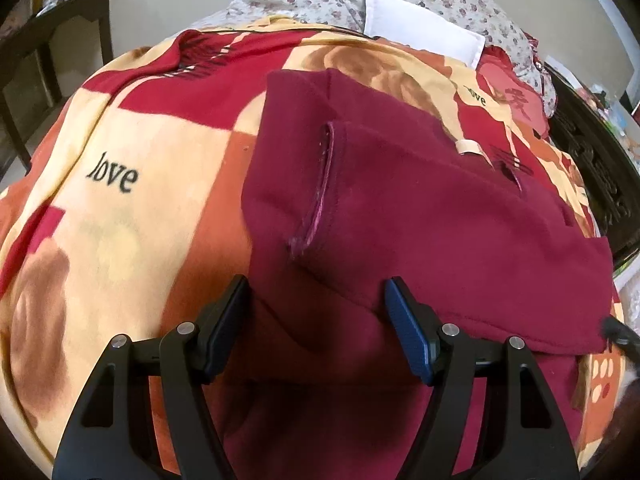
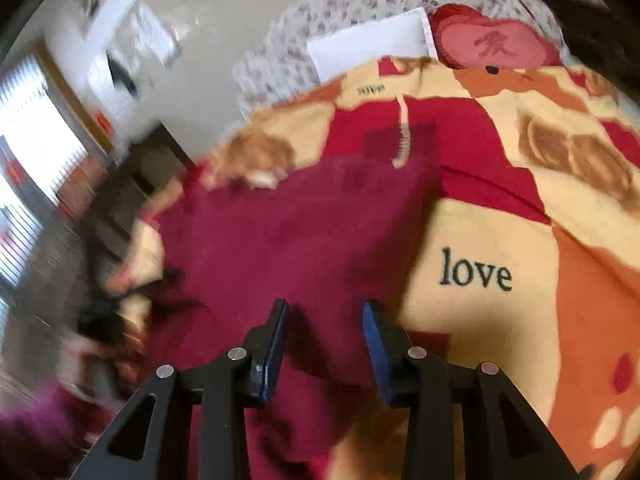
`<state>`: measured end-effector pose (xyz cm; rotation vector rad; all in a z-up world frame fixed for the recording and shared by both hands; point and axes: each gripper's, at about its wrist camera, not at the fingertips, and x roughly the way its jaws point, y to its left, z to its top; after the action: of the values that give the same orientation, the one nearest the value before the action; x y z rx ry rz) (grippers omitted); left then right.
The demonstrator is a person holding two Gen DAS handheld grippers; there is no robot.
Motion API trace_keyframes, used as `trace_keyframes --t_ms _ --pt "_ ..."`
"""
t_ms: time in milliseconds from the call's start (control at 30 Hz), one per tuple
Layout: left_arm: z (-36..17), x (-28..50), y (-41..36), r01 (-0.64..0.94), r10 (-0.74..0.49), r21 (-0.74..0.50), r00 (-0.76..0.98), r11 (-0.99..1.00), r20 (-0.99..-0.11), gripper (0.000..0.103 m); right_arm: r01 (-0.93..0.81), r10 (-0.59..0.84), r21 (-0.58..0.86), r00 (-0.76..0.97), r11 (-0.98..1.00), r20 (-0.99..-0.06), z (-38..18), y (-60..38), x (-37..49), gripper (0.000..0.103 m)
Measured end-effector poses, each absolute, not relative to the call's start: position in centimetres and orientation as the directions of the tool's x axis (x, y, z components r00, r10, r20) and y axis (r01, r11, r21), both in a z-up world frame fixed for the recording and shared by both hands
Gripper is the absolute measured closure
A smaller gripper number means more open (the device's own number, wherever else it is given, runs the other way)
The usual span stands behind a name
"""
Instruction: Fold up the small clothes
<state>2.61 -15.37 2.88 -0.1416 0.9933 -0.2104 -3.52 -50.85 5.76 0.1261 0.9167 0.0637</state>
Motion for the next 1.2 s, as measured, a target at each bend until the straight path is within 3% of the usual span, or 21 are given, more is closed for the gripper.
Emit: trace_keyframes --t_ms 67,167,333,433,533,633,667,700,833,1200 --pt "3.6 1.8 -15.4 0.139 -0.242 -0.198 0.528 0.97 -0.814 0.033 0.058 -0.021 0.018 0.606 0.998 -0.796 4.8 -51.4 -3.0 0.067" --pt "4.8 0.9 -15.3 0.17 -0.208 -0.134 0.56 0.976 -0.802 0.033 0.127 0.053 0.159 0.593 0.979 -0.804 4.7 -53.4 -3.4 0.067" --pt "5.8 1.2 -14.9 0.16 -0.208 -0.139 0.613 0.977 -0.762 0.033 0.133 0.009 0.128 0.657 0.983 -0.754 8.0 -52.1 -5.7 0.067" --pt "5.1 2.3 -15.4 0.148 -0.214 -0.156 0.598 0.977 -0.772 0.033 0.07 0.104 0.211 0.695 0.975 -0.711 9.0 -51.2 -6.3 0.067" --pt "3.5 3.2 -16.2 0.137 -0.191 -0.137 0.567 0.981 -0.802 0.033 -0.01 0.153 0.192 0.647 0.981 -0.747 7.3 -49.4 -4.6 0.067" --pt "2.6 3.4 -15.4 0.138 -0.212 -0.162 0.56 0.977 -0.801 0.031 0.037 0.03 0.064 0.598 0.997 -0.801 4.6 -50.0 -3.2 0.07" --pt "2.5 3.4 -15.0 0.14 -0.215 -0.165 0.566 0.976 -0.796 0.031 0.066 0.013 0.063 0.59 0.996 -0.808 4.0 -50.9 -3.0 0.073" --pt "2.2 3.5 -14.5 0.14 -0.209 -0.158 0.567 0.978 -0.796 0.031 0.096 0.004 0.075 0.587 0.993 -0.81 3.8 -51.6 -3.2 0.069" --pt "2.3 3.4 -13.9 0.139 -0.211 -0.16 0.558 0.977 -0.802 0.031 0.12 0.127 0.247 0.601 0.962 -0.789 4.6 -53.3 -4.6 0.068" --pt "4.2 0.3 -14.7 0.137 -0.163 -0.101 0.588 0.985 -0.792 0.031 -0.002 0.21 0.268 0.629 0.963 -0.749 7.2 -48.9 -7.3 0.067"
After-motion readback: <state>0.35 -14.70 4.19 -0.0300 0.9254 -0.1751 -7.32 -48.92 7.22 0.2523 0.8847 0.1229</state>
